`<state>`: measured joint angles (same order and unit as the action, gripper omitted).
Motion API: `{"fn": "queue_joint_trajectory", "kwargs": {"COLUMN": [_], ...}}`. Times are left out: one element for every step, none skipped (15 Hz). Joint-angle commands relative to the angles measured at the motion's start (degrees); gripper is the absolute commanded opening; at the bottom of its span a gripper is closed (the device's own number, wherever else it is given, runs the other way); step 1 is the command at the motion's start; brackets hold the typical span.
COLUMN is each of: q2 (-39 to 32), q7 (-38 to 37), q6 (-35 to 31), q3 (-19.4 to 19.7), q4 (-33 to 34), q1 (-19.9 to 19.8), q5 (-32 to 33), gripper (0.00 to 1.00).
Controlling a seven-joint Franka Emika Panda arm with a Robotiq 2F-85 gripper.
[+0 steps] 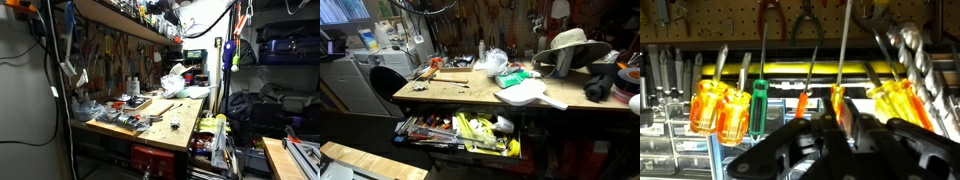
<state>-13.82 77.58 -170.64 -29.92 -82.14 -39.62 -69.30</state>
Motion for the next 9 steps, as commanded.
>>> {"fn": "queue_joint_trajectory", "kwargs": {"q2": [-1.33, -1.43, -1.52, -1.62, -1.83, -1.87, -1.94, -1.77, -1.41], "q7": [-1.86, -1.8, -1.74, -1.7, -1.58, -1.56, -1.52, -1.47, -1.56], "q6": [0.11, -0.1, -0.1, -0.29, -0.43, -0.16, -0.3, -0.17, 0.17], "q3": [0.58, 0.56, 0.55, 0.57, 0.55, 0.59, 0.65, 0.65, 0.71], "q4": [1.48, 1.62, 1.8, 1.95, 2.26, 2.37, 2.5, 2.31, 1.91], "q1": [1.02, 1.07, 1.12, 1.22, 1.31, 1.29, 1.3, 1.26, 1.17], "q5": [3.09, 3.44, 3.72, 3.93, 4.05, 4.22, 4.37, 4.51, 4.76], "gripper": [0.19, 0.4, 0.44, 0.45, 0.4, 0.38, 0.17, 0.14, 0.16]}}
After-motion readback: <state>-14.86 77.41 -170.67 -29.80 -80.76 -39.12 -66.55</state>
